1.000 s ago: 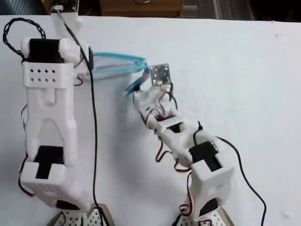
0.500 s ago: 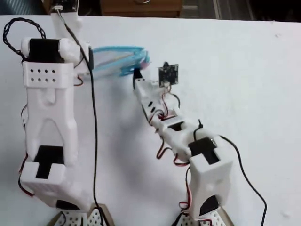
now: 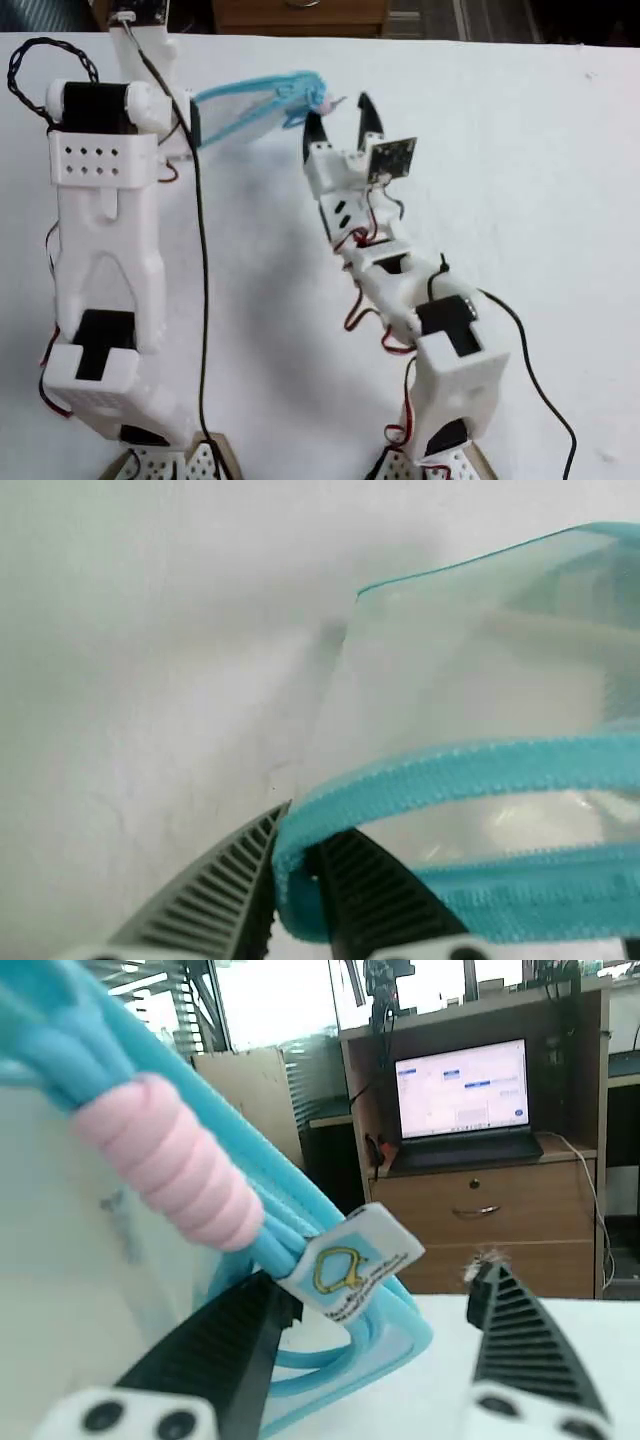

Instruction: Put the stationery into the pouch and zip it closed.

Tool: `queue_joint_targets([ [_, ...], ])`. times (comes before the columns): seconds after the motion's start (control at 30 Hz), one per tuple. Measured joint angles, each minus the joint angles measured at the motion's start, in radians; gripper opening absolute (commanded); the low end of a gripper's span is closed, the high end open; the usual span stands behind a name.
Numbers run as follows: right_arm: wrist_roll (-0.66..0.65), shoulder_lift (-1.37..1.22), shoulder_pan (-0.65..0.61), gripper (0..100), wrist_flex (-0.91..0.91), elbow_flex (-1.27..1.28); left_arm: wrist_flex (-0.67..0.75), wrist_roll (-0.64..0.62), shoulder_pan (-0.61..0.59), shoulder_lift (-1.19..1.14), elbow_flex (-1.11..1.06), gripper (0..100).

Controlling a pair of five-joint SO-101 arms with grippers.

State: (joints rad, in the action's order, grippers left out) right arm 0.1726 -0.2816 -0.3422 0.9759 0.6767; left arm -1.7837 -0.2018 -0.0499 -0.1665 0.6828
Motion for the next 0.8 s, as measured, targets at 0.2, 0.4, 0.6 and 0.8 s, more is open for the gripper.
queue_joint_targets([
  [0.2, -0.002, 0.097, 0.017, 26.2, 0.0, 0.08, 0.002, 0.0, 0.002, 0.002, 0.0, 2],
  [0.4, 0.0, 0.296, 0.025, 26.2, 0.055, 0.293, 0.006, 0.005, 0.002, 0.0, 0.0, 2],
  [0.6, 0.0, 0.331, 0.071, 26.2, 0.147, 0.341, 0.008, 0.005, 0.02, 0.0, 0.0, 2],
  [0.8, 0.0, 0.333, 0.074, 26.2, 0.157, 0.339, 0.008, 0.012, 0.02, 0.0, 0.0, 2],
])
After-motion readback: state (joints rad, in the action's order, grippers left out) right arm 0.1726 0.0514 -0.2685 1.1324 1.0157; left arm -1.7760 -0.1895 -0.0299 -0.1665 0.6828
